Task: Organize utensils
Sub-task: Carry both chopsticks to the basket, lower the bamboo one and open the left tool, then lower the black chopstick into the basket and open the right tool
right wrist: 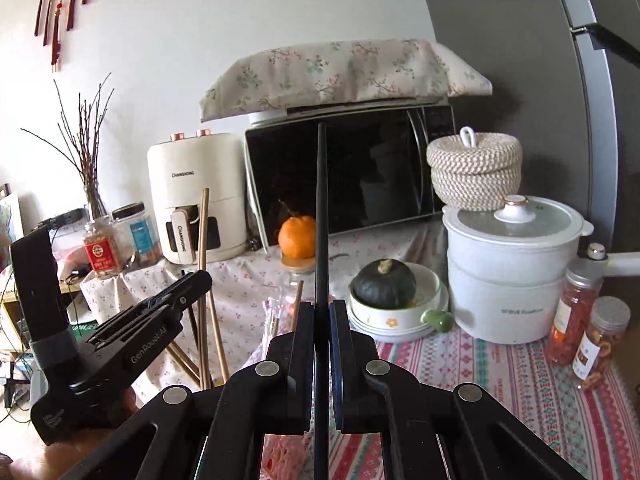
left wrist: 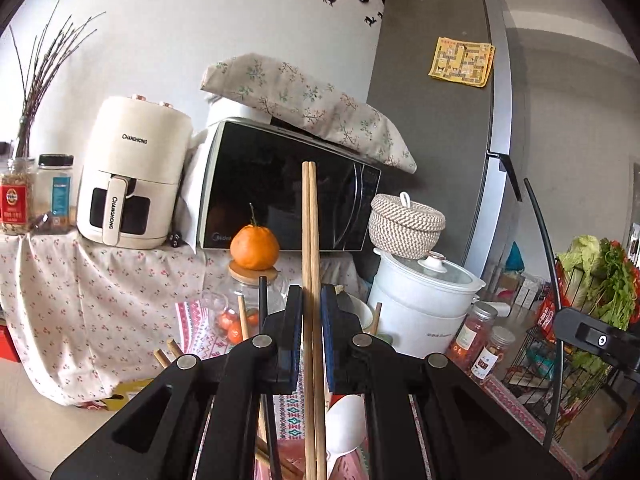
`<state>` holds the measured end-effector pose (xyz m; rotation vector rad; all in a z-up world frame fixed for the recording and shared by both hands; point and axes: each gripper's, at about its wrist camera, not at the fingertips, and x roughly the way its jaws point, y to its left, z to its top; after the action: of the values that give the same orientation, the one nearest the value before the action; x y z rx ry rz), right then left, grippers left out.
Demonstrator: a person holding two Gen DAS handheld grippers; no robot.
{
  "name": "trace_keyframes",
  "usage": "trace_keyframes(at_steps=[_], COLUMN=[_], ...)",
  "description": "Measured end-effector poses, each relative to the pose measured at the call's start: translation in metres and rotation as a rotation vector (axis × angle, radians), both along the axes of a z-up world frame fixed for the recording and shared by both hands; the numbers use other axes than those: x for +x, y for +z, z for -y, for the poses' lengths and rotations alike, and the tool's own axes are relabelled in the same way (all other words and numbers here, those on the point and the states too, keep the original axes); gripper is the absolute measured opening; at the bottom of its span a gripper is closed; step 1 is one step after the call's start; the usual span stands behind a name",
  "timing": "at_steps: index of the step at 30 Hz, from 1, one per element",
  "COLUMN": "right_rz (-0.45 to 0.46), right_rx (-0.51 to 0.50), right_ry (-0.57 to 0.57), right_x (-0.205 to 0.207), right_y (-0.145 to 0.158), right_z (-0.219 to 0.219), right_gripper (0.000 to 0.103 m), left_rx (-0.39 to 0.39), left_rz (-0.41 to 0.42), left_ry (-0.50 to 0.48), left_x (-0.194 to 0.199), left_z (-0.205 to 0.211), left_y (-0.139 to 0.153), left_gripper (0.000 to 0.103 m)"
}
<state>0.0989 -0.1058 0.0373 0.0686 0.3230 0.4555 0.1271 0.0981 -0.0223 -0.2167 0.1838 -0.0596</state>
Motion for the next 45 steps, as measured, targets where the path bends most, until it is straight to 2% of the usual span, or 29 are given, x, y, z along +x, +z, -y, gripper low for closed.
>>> trace_keyframes(at_steps=[6,10,14,17,24,27,29,31,33,38,41,43,44,45], right_rz=[0.007,0.015,0.017,0.024,0.026,0.026,0.023,0.021,0.017,0.003,-0.004,-0.002,0.0,0.003], right_rx=[0.015,0.01,0.015,0.017,0.039,0.041,0.039,0.039,0.05,0.053,0.054,0.062,0.07,0.082], right_ry=[-0.005,-0.007,-0.008,-0.005,-0.027,-0.027,-0.028,-0.03,-0.03,-0.04,-0.046,-0.052,-0.058,-0.063], right_x=[0.0,-0.001,-0.001,-0.003,-0.002,-0.001,-0.001,0.0,0.001,0.005,0.008,0.009,0.01,0.011], right_y=[0.001,0.001,0.002,0.003,0.006,0.005,0.004,0.003,0.002,-0.005,-0.01,-0.012,-0.012,-0.013], right_z=[0.003,0.002,0.003,0.005,0.013,0.013,0.013,0.012,0.013,0.008,0.003,-0.002,-0.004,-0.007], right_gripper=[0.006,0.006,0.006,0.006,0.006,0.006,0.006,0.006,0.006,0.006,0.006,0.006,0.006,0.006], left_rx=[0.075,0.123,0.101,0.132,0.121,0.118,0.084,0.045,0.001,-0.064,-0.04,-0.029,-0.037,-0.054], left_rz=[0.04,0.031,0.023,0.015,-0.059,-0.118,-0.179,-0.21,-0.227,-0.304,-0.325,-0.327,-0.345,-0.375], left_ry=[0.053,0.059,0.078,0.08,0.031,0.016,0.013,0.015,-0.008,-0.062,-0.114,-0.11,-0.106,-0.101], left_x=[-0.001,-0.001,-0.001,-0.002,-0.001,0.0,0.002,-0.001,-0.007,-0.027,-0.046,-0.059,-0.062,-0.062], left_z=[0.008,0.017,0.016,0.021,0.026,0.025,0.02,0.013,0.007,-0.002,-0.005,-0.013,-0.019,-0.026], left_y=[-0.006,-0.018,-0.03,-0.039,-0.061,-0.064,-0.063,-0.056,-0.042,0.002,0.024,0.033,0.033,0.03], left_gripper=[0.009,0.01,0.01,0.01,0.01,0.01,0.011,0.019,0.036,0.044,0.047,0.057,0.067,0.069])
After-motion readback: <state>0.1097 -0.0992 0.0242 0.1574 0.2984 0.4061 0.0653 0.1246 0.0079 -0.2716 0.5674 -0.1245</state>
